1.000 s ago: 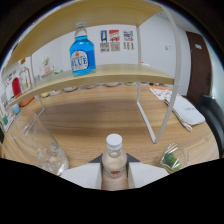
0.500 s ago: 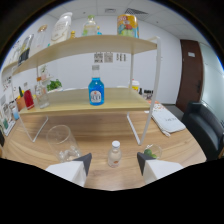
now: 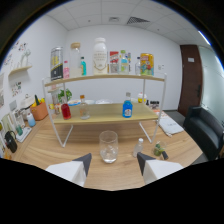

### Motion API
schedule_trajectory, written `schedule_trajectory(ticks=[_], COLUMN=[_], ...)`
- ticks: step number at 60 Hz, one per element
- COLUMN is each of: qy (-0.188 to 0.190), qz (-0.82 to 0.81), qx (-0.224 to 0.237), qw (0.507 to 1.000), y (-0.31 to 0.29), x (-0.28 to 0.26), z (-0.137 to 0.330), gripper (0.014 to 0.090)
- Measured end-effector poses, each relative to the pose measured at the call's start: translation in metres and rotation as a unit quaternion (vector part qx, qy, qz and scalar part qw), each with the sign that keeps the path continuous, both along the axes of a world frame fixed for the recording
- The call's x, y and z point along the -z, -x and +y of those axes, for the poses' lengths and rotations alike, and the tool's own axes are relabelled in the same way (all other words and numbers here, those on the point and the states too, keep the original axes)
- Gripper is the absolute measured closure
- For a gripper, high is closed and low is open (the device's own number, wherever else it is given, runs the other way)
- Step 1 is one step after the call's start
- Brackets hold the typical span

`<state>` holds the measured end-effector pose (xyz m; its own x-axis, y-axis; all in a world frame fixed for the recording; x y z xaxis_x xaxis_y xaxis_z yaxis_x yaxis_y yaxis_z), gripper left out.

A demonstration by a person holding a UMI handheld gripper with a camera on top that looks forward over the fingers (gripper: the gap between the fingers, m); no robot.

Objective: Make me a cup of Mojito.

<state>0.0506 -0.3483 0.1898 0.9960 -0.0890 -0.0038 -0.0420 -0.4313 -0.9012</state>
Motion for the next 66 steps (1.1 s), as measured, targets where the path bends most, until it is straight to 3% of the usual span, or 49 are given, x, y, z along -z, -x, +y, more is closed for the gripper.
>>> schedule_trajectory(ticks=[30, 66], qy=[-0.091, -0.136], qz=[0.027, 0.042], qx=[-0.054, -0.064], qw=[0.994, 0.988], y=[0.153, 0.208], x=[-0.145, -0.207], z=[0.04, 0.207], gripper=[0.0197, 0.0192])
